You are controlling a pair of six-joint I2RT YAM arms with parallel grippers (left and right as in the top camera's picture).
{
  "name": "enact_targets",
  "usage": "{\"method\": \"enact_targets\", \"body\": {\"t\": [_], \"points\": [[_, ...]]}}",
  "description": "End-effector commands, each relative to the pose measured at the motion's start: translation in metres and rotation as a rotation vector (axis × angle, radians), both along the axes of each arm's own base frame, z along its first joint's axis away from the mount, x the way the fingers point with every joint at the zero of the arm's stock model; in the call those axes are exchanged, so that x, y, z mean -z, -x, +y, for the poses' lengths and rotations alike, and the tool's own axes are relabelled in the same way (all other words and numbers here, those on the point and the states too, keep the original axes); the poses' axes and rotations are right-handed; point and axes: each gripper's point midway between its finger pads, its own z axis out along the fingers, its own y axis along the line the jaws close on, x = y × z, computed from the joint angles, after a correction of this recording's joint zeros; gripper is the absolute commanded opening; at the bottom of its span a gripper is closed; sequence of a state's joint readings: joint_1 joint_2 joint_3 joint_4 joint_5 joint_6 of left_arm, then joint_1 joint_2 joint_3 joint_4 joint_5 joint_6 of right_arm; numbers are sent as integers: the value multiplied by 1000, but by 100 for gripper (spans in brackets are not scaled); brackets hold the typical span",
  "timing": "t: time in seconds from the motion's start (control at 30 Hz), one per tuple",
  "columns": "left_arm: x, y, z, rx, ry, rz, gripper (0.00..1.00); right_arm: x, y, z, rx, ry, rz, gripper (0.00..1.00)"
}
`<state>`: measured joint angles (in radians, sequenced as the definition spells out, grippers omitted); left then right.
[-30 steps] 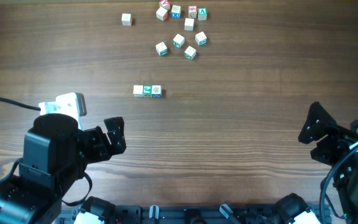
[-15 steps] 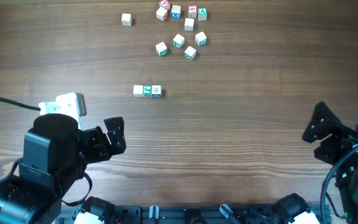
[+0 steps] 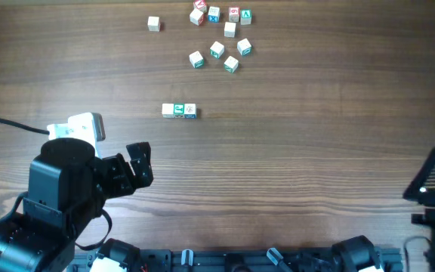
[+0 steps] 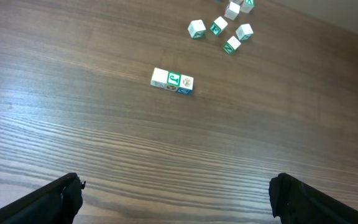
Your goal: Form a horizontal line
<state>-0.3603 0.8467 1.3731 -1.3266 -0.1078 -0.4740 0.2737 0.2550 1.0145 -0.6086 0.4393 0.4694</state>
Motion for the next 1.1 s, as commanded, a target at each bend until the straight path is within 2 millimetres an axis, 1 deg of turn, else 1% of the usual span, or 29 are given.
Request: {"method": "enact_targets", "body": {"t": [0.0,0.07,0.1,0.17,0.27,0.37,0.53,0.67,0.73,0.83,0.9,0.97,1.07], "points": [[1,1,1,-8,-2,-3,100,22,-19,48,-199,241,-104,100],[1,1,1,-8,-2,-3,100,29,-25,58,-240,252,-185,100],[1,1,1,-8,-2,-3,100,36,-28,63,-259,261,-223,100],[1,1,1,-8,-2,-3,100,48,-33,68,-274,282,-273,100],[1,1,1,-8,-2,-3,100,64,-40,73,-291,326,-337,100],[1,1,1,-8,-2,-3,100,81,-50,72,-294,335,-343,100],[1,1,1,-8,-2,-3,100,136,-77,58,-243,304,-226,100],[1,1,1,-8,-2,-3,100,172,-90,53,-226,287,-161,100],[1,1,1,-8,-2,-3,100,182,-93,51,-221,263,-141,100],[1,1,1,-8,-3,-3,100,187,-95,44,-186,249,-118,100],[1,1,1,-8,-3,-3,100,195,-97,39,-161,237,-82,100],[1,1,1,-8,-3,-3,100,212,-101,38,-166,228,-10,100],[1,1,1,-8,-2,-3,100,247,-104,38,-184,208,129,100]]}}
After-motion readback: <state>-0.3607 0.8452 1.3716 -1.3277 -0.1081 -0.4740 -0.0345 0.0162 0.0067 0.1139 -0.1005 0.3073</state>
